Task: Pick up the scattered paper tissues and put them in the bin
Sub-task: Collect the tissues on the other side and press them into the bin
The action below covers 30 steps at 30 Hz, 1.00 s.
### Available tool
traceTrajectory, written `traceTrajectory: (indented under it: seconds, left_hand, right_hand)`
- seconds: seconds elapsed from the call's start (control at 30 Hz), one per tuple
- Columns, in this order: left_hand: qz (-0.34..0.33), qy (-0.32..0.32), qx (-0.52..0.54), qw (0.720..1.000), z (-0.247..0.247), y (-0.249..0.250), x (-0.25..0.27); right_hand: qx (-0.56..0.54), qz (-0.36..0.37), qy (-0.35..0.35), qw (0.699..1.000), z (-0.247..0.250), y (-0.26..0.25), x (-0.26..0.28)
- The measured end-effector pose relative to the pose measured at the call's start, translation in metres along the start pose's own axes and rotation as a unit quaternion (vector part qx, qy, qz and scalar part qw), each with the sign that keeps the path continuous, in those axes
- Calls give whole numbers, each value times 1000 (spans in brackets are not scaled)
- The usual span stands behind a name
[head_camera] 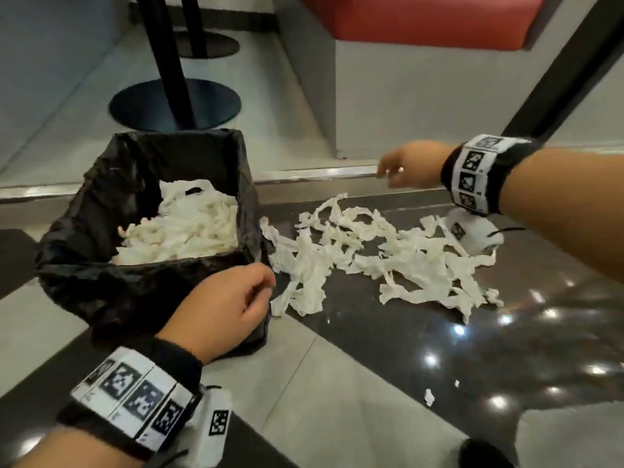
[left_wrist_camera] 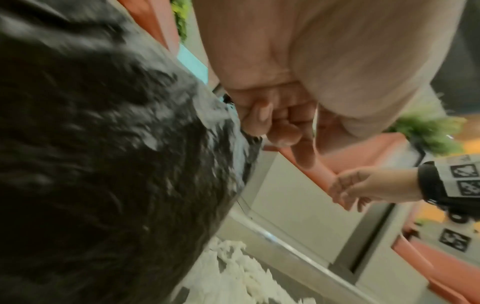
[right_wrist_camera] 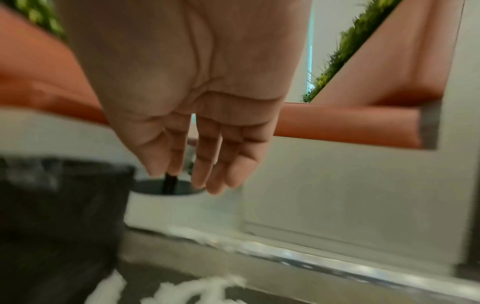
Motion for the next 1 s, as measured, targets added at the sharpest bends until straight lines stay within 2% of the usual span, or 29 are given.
traceTrajectory:
  seconds: [0.07,0.13,0.27,0.33,0.43,0.53,0.63,0.7,0.8,0.87,1.0]
  left_hand:
    - [-44,-43,-27,998,-23,8,-10]
    - [-39,-87,-33,995,-43,9,-11]
    - [-5,-166,-60,984,-70,-6,5]
    - [14,-200,-83,976,-76,-13,9]
    - [62,-214,-109,969,-78,-21,6]
    - [112,-238,-124,957,-84,-16,-6]
    - [111,-274,-156,943,-98,2,-34]
    - [91,-312,-175,929,-110,15,-54]
    - [68,-346,-180,918,-124,32,-81]
    - [62,-338,-174,923,-133,41,-92]
    - [81,-284,-181,938,-166,31,-109]
  right_hand:
    - [71,-70,-55,993,-24,68,9]
    - [85,-130,-89,984,-54,127,21]
    - [-28,-216,-91,972,-136,210,30]
    - [-73,-228,-105,965,-188,223,24]
    - [-142,-216,-143,955,-254,208,11]
    - [-117,-181,-151,965,-285,197,-9]
    - [-146,-89,-134,976,-285,188,-27]
    - [-197,-66,-108,972,-267,186,-33]
    - [-339,-80,-50,936,-225,186,-36]
    - [-376,-70,-35,923,-205,180,-39]
    - [-389,-3,-33,921,-178,158,-46]
Point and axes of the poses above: each hand's wrist, its own x-axis away from the middle knuckle, its own z-axis out of the back of the hand, y = z × x, the point moved 4 cm from there along -x, towards the middle knuckle, and after that the axes turned 13 degrees about -x, right-handed, at the moved point
